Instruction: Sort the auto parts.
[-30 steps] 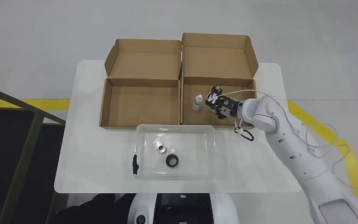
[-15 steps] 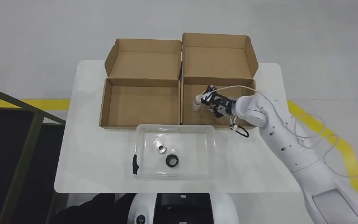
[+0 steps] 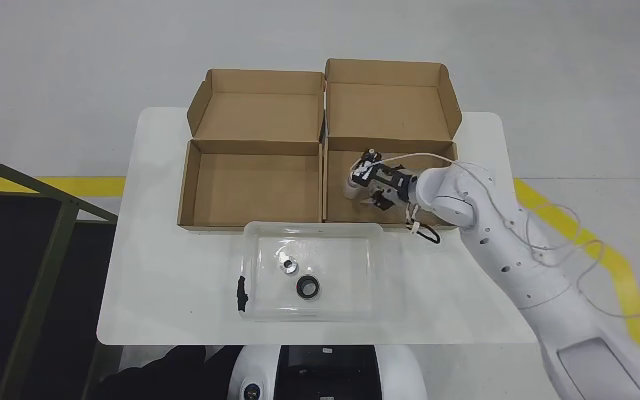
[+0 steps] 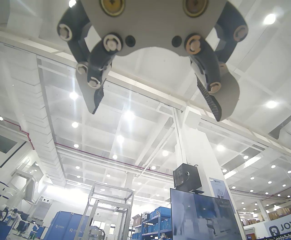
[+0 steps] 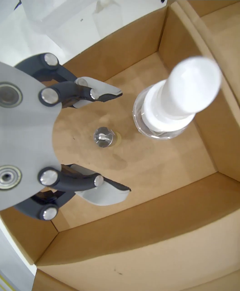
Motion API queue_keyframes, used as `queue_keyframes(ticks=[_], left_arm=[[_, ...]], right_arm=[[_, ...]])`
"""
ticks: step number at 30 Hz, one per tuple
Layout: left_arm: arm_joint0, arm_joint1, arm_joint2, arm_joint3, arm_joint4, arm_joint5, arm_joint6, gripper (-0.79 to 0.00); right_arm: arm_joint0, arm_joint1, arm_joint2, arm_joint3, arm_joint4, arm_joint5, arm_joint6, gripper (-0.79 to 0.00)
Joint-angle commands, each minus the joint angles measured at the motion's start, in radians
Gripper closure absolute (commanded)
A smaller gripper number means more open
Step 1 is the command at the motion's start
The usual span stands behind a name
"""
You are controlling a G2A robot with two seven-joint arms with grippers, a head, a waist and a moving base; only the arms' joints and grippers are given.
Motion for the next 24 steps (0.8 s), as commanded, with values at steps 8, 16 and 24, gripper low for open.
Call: queue_keyframes(ticks=[8, 16, 24], left_arm=[[0.0, 0.0, 0.0, 0.0, 0.0, 0.0, 0.0, -0.785], [0.0, 0.0, 0.0, 0.0, 0.0, 0.0, 0.0, -0.785], [0.0, 0.0, 0.0, 0.0, 0.0, 0.0, 0.0, -0.785]], right_arm=[[-0.145, 0.05, 0.156, -0.255, 0.002, -0.008, 0.042, -0.637], [-0.305, 0.086, 0.255, -0.482, 0.021, -0.093, 0.039, -0.594], [-0.43, 0.104, 0.248, -0.649, -0.017, -0.176, 0.032, -0.6]])
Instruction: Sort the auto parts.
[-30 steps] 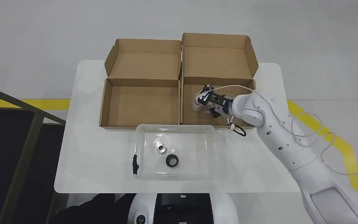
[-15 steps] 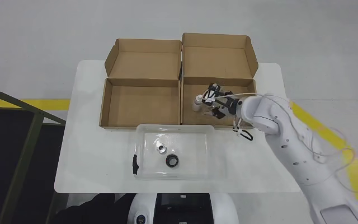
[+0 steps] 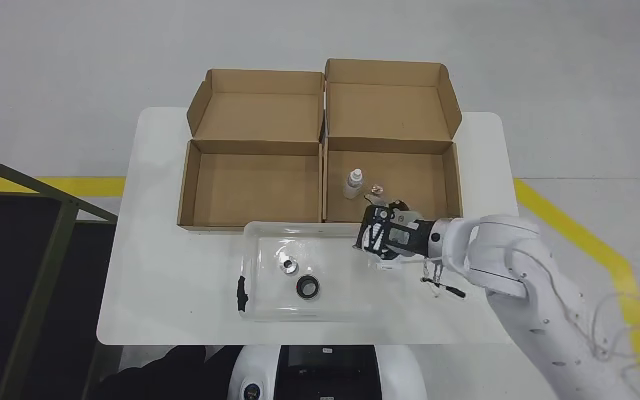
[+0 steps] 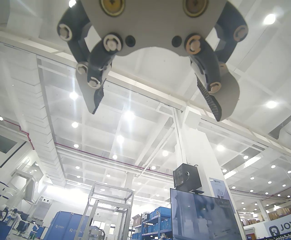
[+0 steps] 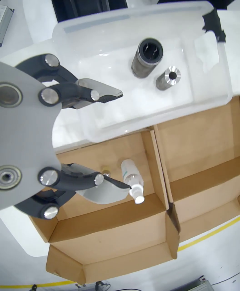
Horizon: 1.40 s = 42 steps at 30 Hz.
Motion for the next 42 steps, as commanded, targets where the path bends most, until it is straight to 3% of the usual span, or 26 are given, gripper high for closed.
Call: queue_keyframes(ticks=[1, 16, 42], left_arm=[[0.0, 0.0, 0.0, 0.0, 0.0, 0.0, 0.0, -0.785], [0.0, 0.0, 0.0, 0.0, 0.0, 0.0, 0.0, -0.785], [0.0, 0.0, 0.0, 0.0, 0.0, 0.0, 0.0, -0.785]], right_arm=[[-0.018, 0.003, -0.016, -0.031, -0.025, -0.021, 0.01, -0.594], [-0.04, -0.001, -0.155, -0.061, -0.1, -0.076, -0.005, -0.597], [0.17, -0.094, -0.467, 0.205, -0.153, -0.02, -0.049, -0.585]])
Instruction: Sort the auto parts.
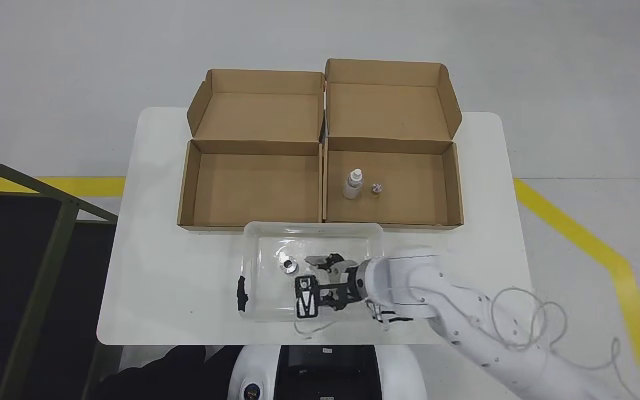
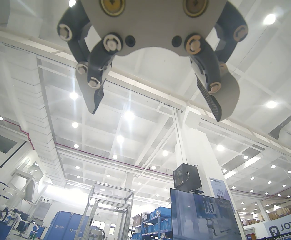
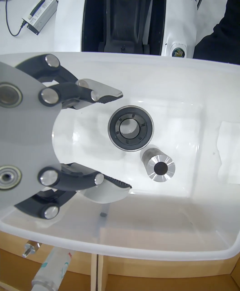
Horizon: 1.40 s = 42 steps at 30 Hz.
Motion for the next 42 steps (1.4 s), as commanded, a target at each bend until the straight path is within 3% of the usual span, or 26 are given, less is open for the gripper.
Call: queue_keyframes(ticks=[1, 16, 22, 27, 31, 42], left_arm=[[0.0, 0.0, 0.0, 0.0, 0.0, 0.0, 0.0, -0.785], [0.0, 0.0, 0.0, 0.0, 0.0, 0.0, 0.0, -0.785], [0.0, 0.0, 0.0, 0.0, 0.0, 0.0, 0.0, -0.785], [0.0, 0.0, 0.0, 0.0, 0.0, 0.0, 0.0, -0.785], [0.0, 0.0, 0.0, 0.0, 0.0, 0.0, 0.0, -0.785], [0.0, 0.0, 0.0, 0.0, 0.0, 0.0, 0.0, -0.785]], right_arm=[[0.012, -0.007, -0.015, 0.016, 0.0, 0.003, -0.005, -0.582], [0.061, -0.047, -0.09, 0.091, 0.012, 0.0, -0.016, -0.453], [0.066, -0.053, -0.094, 0.099, 0.017, -0.006, -0.021, -0.317], [0.067, -0.055, -0.089, 0.102, 0.023, -0.014, -0.022, -0.114], [0.063, -0.052, -0.077, 0.094, 0.035, -0.023, -0.025, 0.0], [0.03, -0.029, 0.007, 0.044, 0.071, -0.048, -0.057, 0.0]])
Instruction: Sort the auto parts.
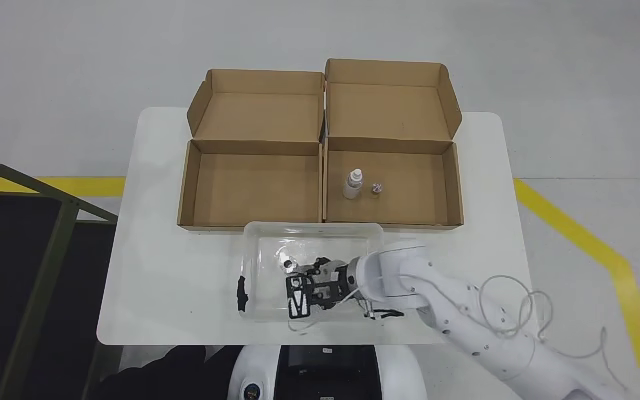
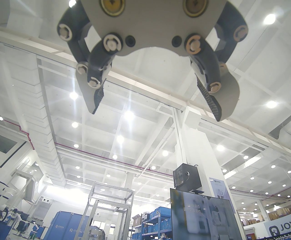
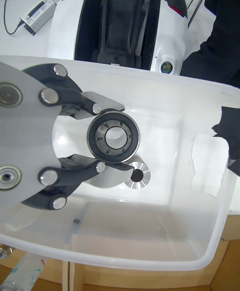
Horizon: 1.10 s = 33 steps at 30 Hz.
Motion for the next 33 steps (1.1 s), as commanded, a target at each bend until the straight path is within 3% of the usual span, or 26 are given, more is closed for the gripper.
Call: queue_keyframes(ticks=[1, 33], left_arm=[[0.0, 0.0, 0.0, 0.0, 0.0, 0.0, 0.0, -0.785], [0.0, 0.0, 0.0, 0.0, 0.0, 0.0, 0.0, -0.785]], right_arm=[[-0.008, 0.006, 0.021, -0.011, 0.008, -0.005, -0.007, 0.0], [-0.069, 0.048, 0.258, -0.199, 0.097, 0.002, -0.216, 0.0]])
